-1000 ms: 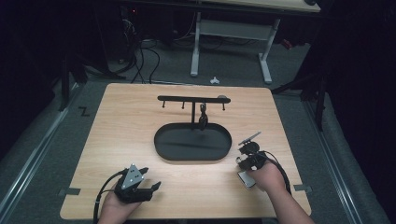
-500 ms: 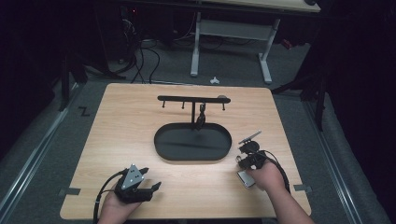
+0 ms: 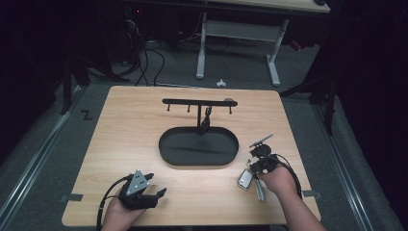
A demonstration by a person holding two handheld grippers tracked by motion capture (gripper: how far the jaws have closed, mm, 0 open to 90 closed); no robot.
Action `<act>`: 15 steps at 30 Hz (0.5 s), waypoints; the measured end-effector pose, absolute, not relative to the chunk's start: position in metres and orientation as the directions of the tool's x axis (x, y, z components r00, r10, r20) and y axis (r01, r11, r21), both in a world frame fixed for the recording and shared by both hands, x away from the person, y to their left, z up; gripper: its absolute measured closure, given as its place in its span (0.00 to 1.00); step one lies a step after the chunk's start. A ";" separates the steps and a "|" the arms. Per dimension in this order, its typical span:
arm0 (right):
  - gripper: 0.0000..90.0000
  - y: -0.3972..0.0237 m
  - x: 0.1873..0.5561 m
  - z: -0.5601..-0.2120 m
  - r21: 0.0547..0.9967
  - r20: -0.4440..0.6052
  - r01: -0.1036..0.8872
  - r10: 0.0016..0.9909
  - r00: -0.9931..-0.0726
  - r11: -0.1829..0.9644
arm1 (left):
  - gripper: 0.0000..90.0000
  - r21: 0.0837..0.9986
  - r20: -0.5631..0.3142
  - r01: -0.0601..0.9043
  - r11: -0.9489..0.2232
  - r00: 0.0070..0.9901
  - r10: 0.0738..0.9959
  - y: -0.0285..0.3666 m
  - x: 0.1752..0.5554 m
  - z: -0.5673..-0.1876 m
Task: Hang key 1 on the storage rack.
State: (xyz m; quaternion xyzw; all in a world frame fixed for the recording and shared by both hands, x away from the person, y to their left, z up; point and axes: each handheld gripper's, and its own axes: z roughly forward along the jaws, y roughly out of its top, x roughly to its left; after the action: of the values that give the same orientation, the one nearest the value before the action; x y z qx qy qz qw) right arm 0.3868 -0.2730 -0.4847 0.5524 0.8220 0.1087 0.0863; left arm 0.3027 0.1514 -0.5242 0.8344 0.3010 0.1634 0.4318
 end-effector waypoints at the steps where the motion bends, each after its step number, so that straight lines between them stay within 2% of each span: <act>1: 0.92 -0.272 0.387 -0.485 0.271 -0.025 0.892 0.929 -0.368 0.361 | 0.32 0.819 0.013 0.361 -0.446 0.766 0.643 0.151 0.303 -0.524; 9: 0.93 -0.270 0.388 -0.485 0.270 -0.059 0.876 0.915 -0.400 0.401 | 0.32 0.822 0.010 0.361 -0.440 0.765 0.644 0.152 0.302 -0.523; 15: 0.94 -0.274 0.387 -0.476 0.287 -0.018 0.881 0.921 -0.388 0.377 | 0.32 0.819 0.012 0.361 -0.445 0.766 0.643 0.151 0.302 -0.524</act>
State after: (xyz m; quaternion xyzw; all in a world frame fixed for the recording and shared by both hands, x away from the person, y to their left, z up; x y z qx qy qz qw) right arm 0.3873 -0.2739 -0.4765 0.5461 0.8250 0.1158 0.0878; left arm 0.3020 0.1512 -0.5239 0.8343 0.3009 0.1631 0.4321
